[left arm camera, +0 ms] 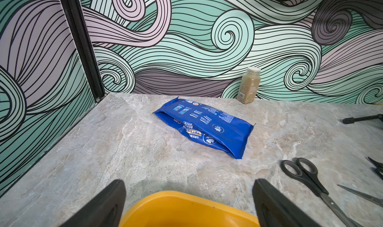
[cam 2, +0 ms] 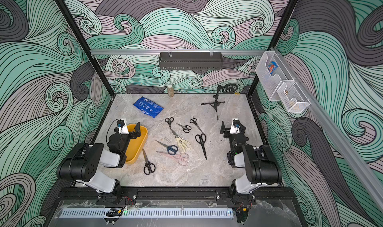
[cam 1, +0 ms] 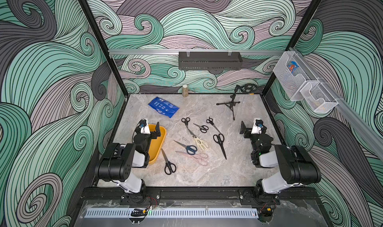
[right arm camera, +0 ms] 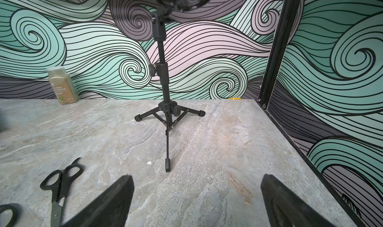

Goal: Put the scissors into the storage box
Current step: Move the storage box to the center of the board.

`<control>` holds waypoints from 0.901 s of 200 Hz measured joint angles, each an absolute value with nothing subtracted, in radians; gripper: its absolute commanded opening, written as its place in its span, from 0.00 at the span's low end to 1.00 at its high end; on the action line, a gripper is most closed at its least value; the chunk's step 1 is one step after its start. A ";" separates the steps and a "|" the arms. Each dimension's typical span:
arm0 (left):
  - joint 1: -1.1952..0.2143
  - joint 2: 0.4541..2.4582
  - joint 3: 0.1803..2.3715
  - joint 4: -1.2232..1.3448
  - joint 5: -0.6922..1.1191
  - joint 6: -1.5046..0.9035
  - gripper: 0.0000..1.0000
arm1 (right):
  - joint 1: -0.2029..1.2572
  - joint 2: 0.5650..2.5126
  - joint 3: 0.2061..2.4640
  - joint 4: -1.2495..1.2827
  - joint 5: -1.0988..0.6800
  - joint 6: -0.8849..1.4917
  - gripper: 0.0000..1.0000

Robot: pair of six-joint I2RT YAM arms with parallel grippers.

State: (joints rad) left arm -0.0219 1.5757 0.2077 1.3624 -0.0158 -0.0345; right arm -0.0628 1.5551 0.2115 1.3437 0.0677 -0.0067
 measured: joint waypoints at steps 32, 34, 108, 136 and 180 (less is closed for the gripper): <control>-0.022 1.576 0.208 1.362 -0.016 -0.035 0.99 | -0.068 1.555 0.212 1.344 0.050 0.001 1.00; -0.022 1.576 0.208 1.362 -0.016 -0.035 0.99 | -0.068 1.555 0.212 1.344 0.050 0.001 1.00; -0.022 1.575 0.208 1.359 -0.017 -0.035 0.99 | -0.068 1.555 0.212 1.344 0.042 0.004 1.00; -0.022 1.533 0.256 1.232 -0.026 -0.037 0.99 | -0.071 1.552 0.199 1.365 0.044 0.012 1.00; -0.022 1.395 0.287 1.124 -0.064 -0.040 0.99 | -0.073 1.407 0.197 1.262 0.067 0.025 1.00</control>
State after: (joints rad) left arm -0.0219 1.3949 0.2871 1.1236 -0.0635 -0.0399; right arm -0.0734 1.4075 0.1967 1.2625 0.0669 0.0246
